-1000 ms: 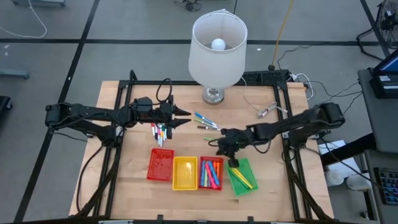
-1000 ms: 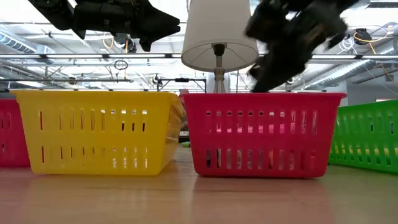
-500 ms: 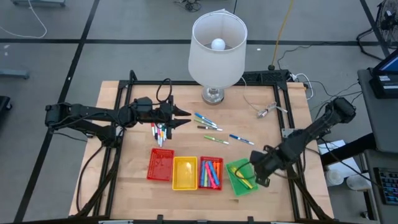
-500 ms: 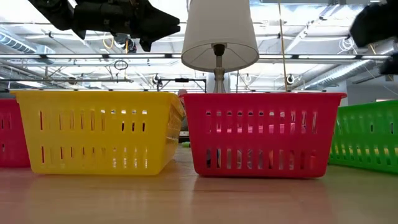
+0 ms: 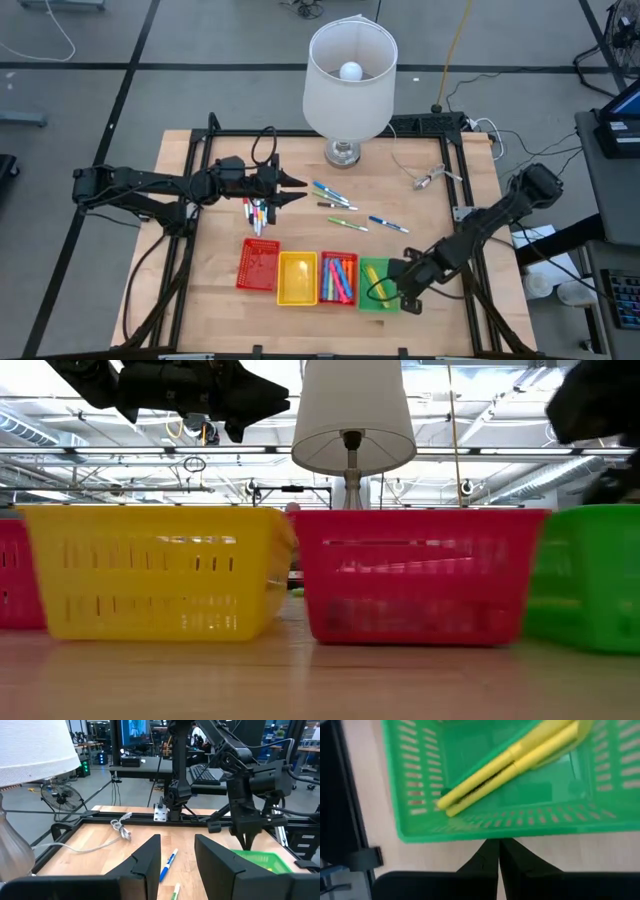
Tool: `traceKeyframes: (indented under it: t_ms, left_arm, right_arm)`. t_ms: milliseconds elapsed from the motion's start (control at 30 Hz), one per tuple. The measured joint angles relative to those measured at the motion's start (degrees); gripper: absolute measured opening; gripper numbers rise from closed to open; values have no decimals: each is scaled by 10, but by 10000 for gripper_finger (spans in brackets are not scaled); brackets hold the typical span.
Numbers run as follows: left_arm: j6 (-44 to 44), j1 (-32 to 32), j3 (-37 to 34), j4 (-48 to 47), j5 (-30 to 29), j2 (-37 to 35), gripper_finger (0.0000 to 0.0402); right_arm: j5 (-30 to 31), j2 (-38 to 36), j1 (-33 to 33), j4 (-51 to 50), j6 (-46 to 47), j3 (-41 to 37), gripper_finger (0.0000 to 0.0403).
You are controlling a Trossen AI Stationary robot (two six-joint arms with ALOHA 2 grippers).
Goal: Pick & Place Markers
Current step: Put the blue marker into the yellow bin
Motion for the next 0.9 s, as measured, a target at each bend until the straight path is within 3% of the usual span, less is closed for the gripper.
traceKeyframes:
  t_ms: [167,333,467,633,767,900]
  left_arm:
    - [0,0,0,0,0,0,124]
    - [-1,0,0,0,0,0,124]
    - [1,0,0,0,1,0,124]
    - [4,0,0,-1,1,0,124]
    - [10,0,0,-11,1,-9,124]
    - [26,2,-1,-59,0,-18,124]
  right_arm:
    - [0,8,-31,41,-75,0,0]
    - [-25,-14,-43,-88,-39,0,0]
    - [55,-41,-48,-208,-19,0,0]
    - [186,-75,-90,-261,-28,0,3]
    - [197,-94,-145,-253,-94,-10,34]
    - [193,-103,-207,-214,-155,-55,91]
